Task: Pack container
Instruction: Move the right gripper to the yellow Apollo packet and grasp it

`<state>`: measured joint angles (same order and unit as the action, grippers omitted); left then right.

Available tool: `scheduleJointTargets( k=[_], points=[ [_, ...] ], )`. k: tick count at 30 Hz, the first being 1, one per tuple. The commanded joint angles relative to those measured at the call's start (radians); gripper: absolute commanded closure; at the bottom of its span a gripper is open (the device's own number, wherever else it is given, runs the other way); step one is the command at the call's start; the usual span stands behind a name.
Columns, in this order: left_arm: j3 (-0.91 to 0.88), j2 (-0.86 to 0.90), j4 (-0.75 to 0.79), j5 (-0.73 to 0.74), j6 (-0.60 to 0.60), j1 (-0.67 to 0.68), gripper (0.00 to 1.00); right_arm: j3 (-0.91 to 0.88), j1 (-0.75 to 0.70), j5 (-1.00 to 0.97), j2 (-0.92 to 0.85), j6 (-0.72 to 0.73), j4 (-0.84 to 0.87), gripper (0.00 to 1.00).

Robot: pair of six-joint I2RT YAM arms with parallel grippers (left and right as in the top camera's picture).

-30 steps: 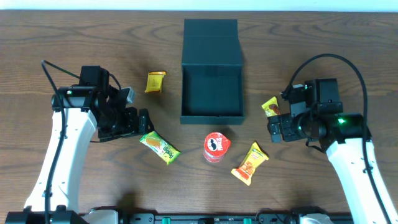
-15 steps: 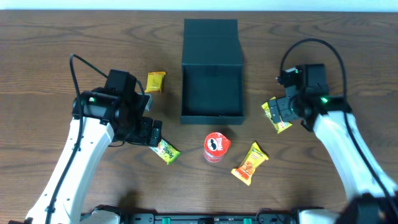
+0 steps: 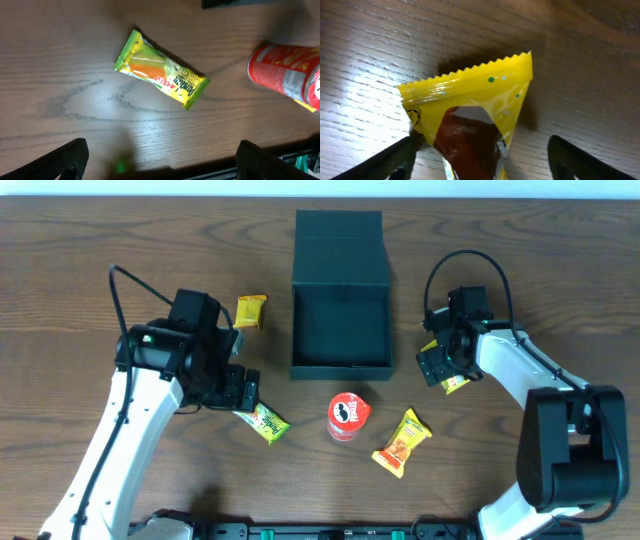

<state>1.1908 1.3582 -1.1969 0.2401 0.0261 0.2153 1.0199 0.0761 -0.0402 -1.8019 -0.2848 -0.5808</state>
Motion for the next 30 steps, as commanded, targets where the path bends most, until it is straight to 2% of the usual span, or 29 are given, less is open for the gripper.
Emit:
scheduleJointTargets(
  k=[1,7,11,17,23,30],
  points=[
    [0.037,-0.007,-0.002,-0.011,0.004,0.002,0.05,0.011,-0.006,0.023,-0.010,-0.008,0.005,0.25],
    [0.056,-0.007,-0.006,-0.011,0.004,0.002,0.05,0.011,-0.006,0.031,-0.037,-0.008,0.006,0.62],
    [0.064,-0.013,-0.007,-0.011,0.004,0.002,0.04,0.011,-0.006,0.068,-0.037,0.008,0.006,0.66],
    [0.079,-0.028,-0.006,-0.019,0.004,0.001,0.04,0.031,-0.005,0.076,-0.036,0.111,-0.047,0.73],
    [0.114,-0.034,-0.005,-0.090,0.004,0.001,0.05,0.183,0.004,0.097,-0.013,0.200,-0.264,0.78],
    [0.153,-0.039,-0.002,-0.177,0.049,0.000,0.05,0.401,0.031,0.097,0.079,0.299,-0.405,0.78]
  ],
)
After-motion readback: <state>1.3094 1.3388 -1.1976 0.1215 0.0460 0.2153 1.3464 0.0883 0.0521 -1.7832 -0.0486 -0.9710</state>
